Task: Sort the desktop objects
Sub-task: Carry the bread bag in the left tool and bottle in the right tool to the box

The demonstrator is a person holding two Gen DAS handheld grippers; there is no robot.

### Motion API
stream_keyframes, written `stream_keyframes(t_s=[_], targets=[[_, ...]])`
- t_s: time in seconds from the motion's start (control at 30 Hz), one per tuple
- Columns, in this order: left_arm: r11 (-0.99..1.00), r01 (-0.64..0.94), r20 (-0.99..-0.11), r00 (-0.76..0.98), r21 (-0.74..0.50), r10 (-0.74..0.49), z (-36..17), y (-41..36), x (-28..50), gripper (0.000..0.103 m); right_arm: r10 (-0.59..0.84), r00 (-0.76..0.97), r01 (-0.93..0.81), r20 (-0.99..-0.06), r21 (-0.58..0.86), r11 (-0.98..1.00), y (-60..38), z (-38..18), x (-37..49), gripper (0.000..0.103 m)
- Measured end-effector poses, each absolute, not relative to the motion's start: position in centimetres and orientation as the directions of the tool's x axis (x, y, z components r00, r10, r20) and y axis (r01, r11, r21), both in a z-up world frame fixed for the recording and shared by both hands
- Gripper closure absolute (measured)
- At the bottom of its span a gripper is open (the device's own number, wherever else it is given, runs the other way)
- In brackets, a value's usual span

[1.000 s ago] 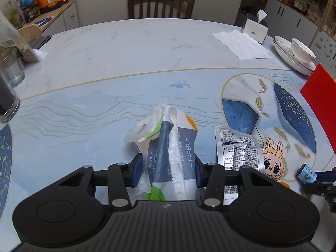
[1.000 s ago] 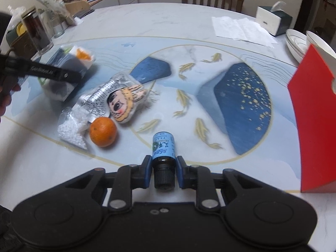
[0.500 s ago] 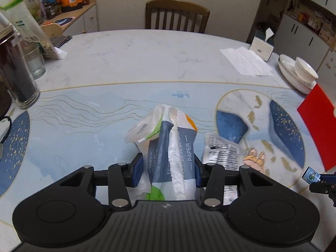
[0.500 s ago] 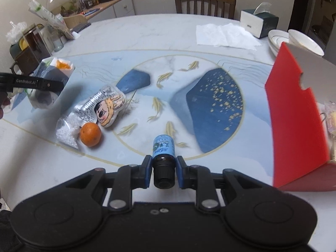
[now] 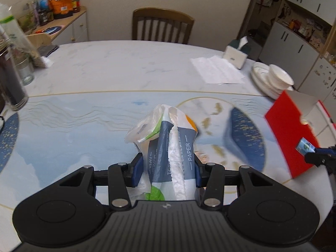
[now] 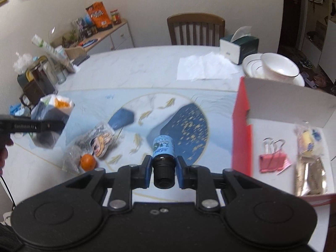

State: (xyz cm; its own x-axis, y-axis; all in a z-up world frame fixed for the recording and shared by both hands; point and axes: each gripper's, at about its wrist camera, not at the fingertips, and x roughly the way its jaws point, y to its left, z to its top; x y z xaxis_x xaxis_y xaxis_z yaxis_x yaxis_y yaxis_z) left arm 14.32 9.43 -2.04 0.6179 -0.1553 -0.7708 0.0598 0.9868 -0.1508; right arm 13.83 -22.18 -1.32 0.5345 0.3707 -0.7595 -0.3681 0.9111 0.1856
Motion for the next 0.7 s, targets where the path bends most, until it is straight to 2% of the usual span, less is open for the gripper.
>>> stream_keyframes(t_s=[0.23, 0.7], targets=[[0.979, 0.13, -0.757, 0.621, -0.155, -0.202, -0.6, 4.1, 14.7, 0.058, 0.371, 0.57, -0.349, -0.733, 0.192, 0.917, -26.1, 0.3, 14.5, 0.081], [0.944, 0.29, -0.743, 0.595, -0.155, -0.305, 0.2, -7.1, 16.3, 0.058, 0.305, 0.614, -0.256, -0.728, 0.182, 0.949, -34.0, 0.2, 15.5, 0.081]])
